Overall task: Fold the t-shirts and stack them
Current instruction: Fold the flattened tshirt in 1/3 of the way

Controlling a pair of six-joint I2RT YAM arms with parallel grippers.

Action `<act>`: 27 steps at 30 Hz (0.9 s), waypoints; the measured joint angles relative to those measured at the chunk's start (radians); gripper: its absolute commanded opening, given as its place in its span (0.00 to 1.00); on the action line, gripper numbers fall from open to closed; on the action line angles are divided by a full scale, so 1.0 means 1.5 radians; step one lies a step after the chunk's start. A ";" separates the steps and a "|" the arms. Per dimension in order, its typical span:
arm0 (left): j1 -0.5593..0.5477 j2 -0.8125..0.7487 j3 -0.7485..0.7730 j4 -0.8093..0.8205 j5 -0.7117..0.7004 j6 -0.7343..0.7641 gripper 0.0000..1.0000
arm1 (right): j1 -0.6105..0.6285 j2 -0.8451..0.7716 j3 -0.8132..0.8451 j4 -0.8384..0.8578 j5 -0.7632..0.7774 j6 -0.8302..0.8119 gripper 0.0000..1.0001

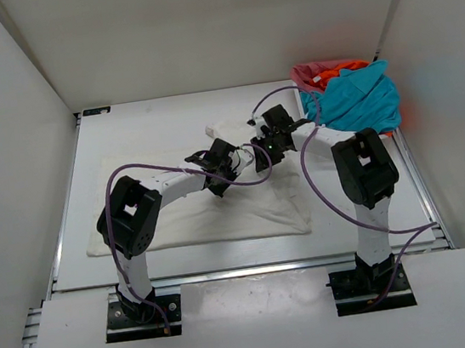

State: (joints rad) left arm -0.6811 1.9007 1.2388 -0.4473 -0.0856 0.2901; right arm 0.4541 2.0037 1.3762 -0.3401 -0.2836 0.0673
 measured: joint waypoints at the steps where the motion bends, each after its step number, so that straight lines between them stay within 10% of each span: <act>1: 0.000 0.000 0.000 0.000 0.000 0.000 0.09 | 0.000 0.000 0.000 0.000 0.002 -0.001 0.22; 13: 0.003 0.000 0.000 0.003 0.000 -0.001 0.08 | 0.000 0.000 -0.021 -0.003 0.008 -0.001 0.00; 27: 0.003 0.000 0.018 0.011 0.013 -0.006 0.07 | -0.036 -0.039 -0.021 -0.003 0.034 -0.004 0.00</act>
State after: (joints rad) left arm -0.6765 1.9007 1.2652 -0.4309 -0.0662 0.2806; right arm 0.4000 1.9453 1.3449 -0.3450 -0.2333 0.0616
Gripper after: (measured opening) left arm 0.084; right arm 0.004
